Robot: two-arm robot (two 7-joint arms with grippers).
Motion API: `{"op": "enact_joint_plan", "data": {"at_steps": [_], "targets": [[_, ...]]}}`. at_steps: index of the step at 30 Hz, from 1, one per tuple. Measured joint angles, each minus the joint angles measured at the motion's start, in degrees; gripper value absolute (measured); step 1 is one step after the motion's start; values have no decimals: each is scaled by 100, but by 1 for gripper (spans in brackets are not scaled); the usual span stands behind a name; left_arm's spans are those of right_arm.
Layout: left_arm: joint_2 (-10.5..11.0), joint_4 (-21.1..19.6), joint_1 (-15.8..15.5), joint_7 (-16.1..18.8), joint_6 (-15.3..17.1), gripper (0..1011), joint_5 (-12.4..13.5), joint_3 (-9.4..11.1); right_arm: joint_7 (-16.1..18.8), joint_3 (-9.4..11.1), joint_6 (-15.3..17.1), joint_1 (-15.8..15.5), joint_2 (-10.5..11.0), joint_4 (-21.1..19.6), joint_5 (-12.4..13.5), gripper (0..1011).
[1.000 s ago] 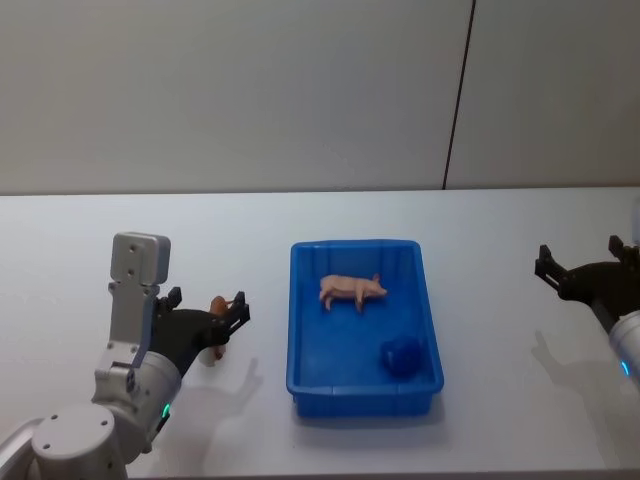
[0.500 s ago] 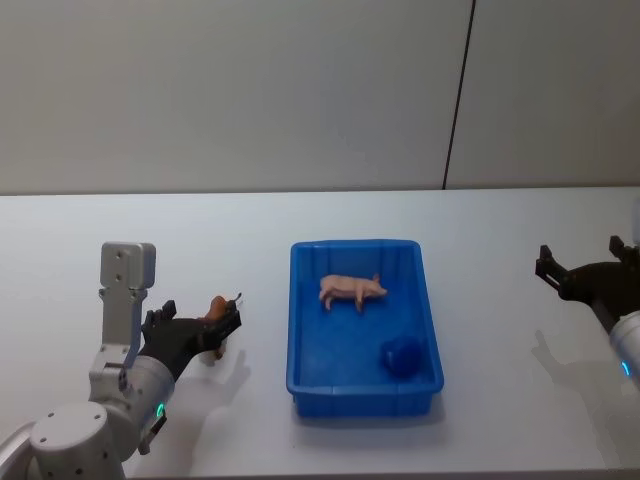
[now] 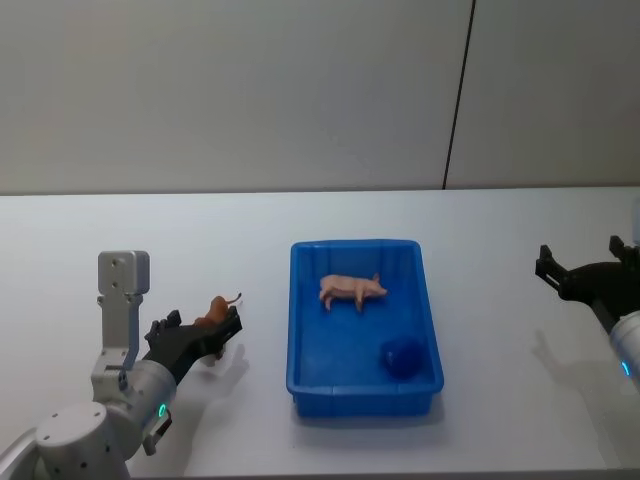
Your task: Pick up the two dolls from the table and place them into the box.
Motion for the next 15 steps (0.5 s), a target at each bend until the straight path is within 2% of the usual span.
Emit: {"op": "enact_joint_plan", "data": {"at_steps": [12,15], "targets": [[-172,530,-249,-291,-75,1000,-66,-22,0,0,0,0,0,0,0,1001],[-211,647,-312,-366,-76,943,-72,-24,0,0,0,0,-1,0,0,1001]]}}
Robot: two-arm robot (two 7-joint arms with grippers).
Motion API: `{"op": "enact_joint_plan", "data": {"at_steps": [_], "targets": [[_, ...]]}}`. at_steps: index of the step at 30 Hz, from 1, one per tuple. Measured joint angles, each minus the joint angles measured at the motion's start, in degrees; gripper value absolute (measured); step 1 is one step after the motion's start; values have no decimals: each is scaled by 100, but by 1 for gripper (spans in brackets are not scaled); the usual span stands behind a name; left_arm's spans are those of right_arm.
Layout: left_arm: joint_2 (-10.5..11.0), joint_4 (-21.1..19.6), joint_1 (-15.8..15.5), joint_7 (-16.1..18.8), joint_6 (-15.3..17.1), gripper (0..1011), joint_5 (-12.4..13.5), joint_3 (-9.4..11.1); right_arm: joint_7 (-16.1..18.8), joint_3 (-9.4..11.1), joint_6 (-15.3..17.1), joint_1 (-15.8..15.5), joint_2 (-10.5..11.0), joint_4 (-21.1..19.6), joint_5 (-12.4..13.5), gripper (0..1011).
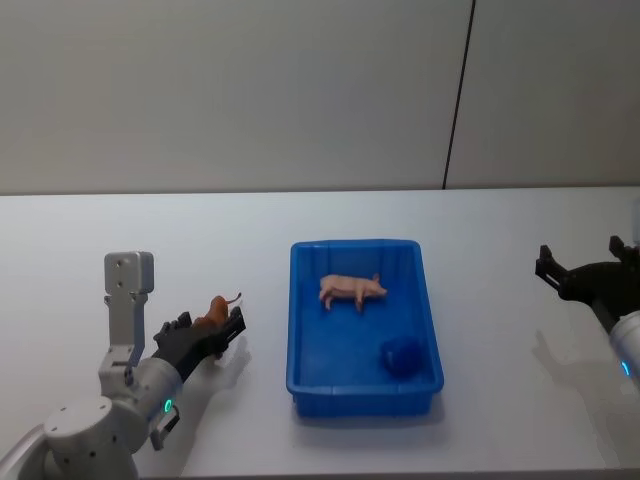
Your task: Pick up the two dolls from the table and place them into the box.
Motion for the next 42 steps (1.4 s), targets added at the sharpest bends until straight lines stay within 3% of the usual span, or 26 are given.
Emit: {"op": "enact_joint_plan", "data": {"at_steps": [7,16,29,42], "targets": [[-73,205,-108,-147,11,782,7,-4,0,0,0,0,0,0,0,1001],[-106,289,-158,-230,44,487,70,-9,0,0,0,0,0,0,0,1001],[-57,60,-115,-340,-30,436,299,-35,0,0,0,0,0,0,0,1001],[10,-362,-153,-869,-366,436,606,-88,0,0,0,0,0,0,0,1001]]}}
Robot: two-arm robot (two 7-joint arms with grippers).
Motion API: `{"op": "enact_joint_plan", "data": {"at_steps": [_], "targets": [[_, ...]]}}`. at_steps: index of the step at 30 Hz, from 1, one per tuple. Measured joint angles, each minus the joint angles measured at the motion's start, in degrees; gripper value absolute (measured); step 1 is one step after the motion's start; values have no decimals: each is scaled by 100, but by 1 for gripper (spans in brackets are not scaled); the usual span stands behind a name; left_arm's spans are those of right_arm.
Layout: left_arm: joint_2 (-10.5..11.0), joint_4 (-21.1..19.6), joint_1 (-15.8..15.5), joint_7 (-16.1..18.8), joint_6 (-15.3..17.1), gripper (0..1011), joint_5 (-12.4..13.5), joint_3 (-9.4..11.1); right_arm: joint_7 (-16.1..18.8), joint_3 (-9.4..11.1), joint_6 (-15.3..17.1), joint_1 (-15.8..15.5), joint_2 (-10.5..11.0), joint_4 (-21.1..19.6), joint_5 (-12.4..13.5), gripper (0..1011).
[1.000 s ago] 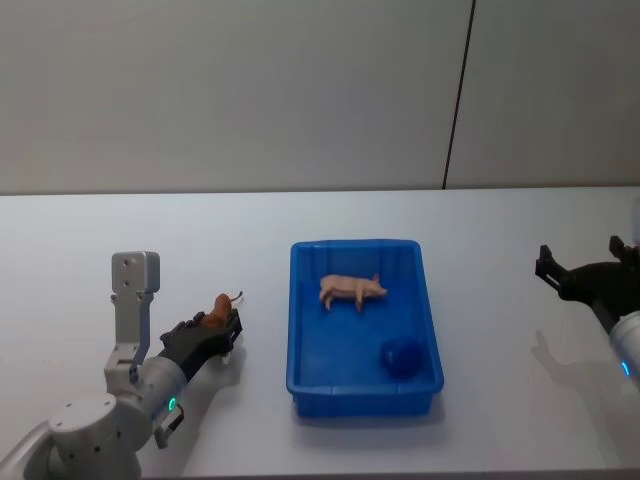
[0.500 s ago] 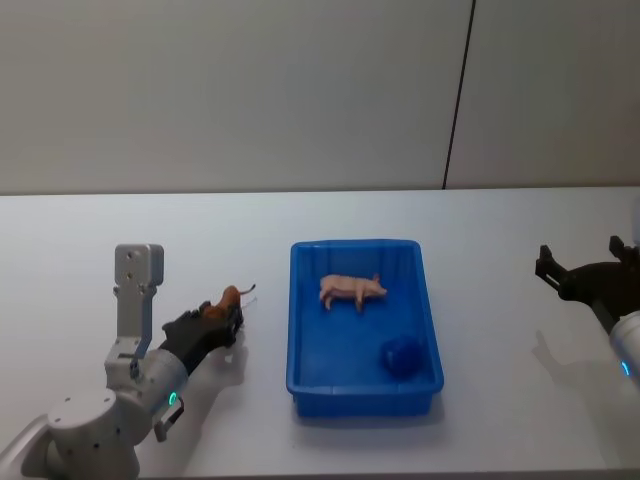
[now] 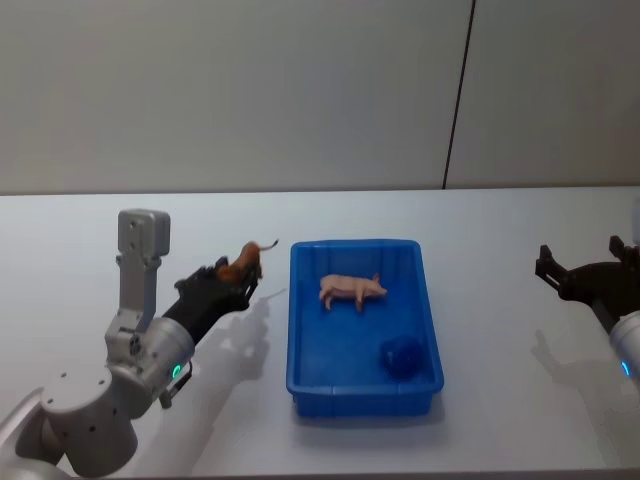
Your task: Pick up the two dolls from the table and place them into the box.
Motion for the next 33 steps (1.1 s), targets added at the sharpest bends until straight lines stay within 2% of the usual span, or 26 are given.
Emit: {"op": "enact_joint_plan", "data": {"at_steps": [13,24,26,29,31,32,33], "targets": [[-15,-172,-180,-1003,-353,436,87,-25,0,0,0,0,0,0,0,1001],[-96,-81,-381,-2050,-532,438,-74,-11,0,0,0,0,0,0,0,1001],[-117,-38,-426,-2287,-560,465,-127,-2,0,0,0,0,0,0,0,1001],[-137,8,-464,-2523,-583,597,-187,9,0,0,0,0,0,0,0,1001],[-169,85,-525,-2811,-607,655,-266,26,0,0,0,0,0,0,0,1001],[-169,85,-525,-2811,-607,655,-266,26,0,0,0,0,0,0,0,1001],[-185,126,-553,-2981,-620,715,-317,35,0,0,0,0,0,0,0,1001]]}}
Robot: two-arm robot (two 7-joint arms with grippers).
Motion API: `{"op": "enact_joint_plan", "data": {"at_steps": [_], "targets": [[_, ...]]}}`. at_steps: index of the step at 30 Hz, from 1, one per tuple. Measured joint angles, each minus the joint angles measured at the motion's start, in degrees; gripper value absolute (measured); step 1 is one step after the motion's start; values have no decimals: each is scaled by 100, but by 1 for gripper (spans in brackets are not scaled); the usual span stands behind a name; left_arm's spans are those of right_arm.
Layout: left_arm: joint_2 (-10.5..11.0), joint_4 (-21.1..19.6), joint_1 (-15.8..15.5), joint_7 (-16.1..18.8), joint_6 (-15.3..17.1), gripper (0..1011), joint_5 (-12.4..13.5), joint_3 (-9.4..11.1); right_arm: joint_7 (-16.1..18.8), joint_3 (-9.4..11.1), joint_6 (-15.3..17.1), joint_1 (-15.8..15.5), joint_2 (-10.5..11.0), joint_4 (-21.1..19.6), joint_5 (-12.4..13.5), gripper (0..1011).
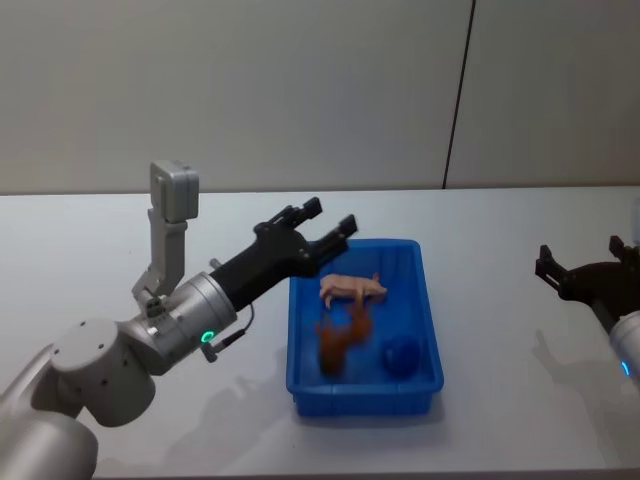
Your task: Pick up the two dolls from the table and place them into the box.
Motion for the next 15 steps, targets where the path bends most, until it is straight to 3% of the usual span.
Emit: {"op": "enact_joint_plan", "data": {"at_steps": [9,15], "targets": [[-107,244,-146,-814,-70,971,-259,65,0,0,0,0,0,0,0,1001],[-148,337,-198,-1114,-105,1001,-360,94,0,0,0,0,0,0,0,1001]]}}
